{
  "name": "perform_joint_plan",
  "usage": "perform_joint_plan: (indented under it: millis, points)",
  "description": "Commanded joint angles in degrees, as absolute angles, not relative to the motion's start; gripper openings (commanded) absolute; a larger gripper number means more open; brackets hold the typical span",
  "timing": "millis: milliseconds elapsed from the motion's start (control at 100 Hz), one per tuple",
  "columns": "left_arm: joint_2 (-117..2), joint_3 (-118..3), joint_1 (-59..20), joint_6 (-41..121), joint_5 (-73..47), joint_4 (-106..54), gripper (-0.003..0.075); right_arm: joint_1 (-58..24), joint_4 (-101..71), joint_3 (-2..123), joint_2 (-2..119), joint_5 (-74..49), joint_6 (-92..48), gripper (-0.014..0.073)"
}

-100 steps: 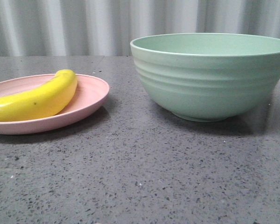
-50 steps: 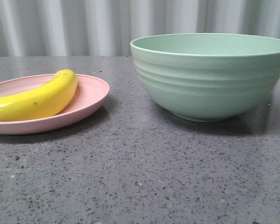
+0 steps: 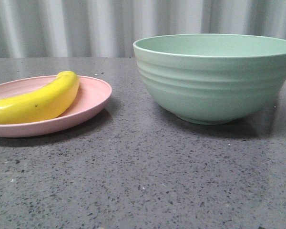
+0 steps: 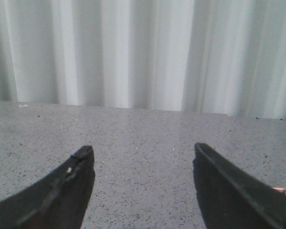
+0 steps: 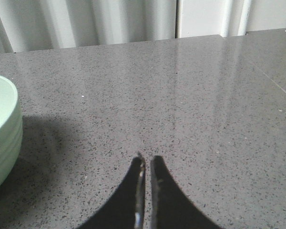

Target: Transfer banana from pink plate to green bowl

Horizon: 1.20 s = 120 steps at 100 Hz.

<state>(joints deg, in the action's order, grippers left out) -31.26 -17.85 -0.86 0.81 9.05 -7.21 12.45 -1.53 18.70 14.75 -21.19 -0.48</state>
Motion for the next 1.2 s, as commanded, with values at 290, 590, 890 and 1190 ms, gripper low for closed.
perform_joint_plan:
  millis: [290, 590, 890, 1190]
  points:
    - [-41.4, -29.4, -14.2, 0.4, 0.0, -6.0, 0.0442, 12.5, -1.9, 20.3, 15.8, -17.1, -0.8, -0.0064]
    - [-52.8, -37.3, -25.8, 0.8, -15.8, -5.9, 0.0442, 12.5, -2.0, 20.3, 15.8, -17.1, -0.8, -0.0064]
    - [-61.6, -44.1, -31.7, 4.7, -25.9, -5.9, 0.0442, 12.5, -2.0, 20.3, 15.8, -17.1, -0.8, -0.0064]
    - [-68.8, -45.9, -31.7, 6.4, -28.4, -5.9, 0.0442, 12.5, -2.0, 20.3, 15.8, -17.1, -0.8, -0.0064]
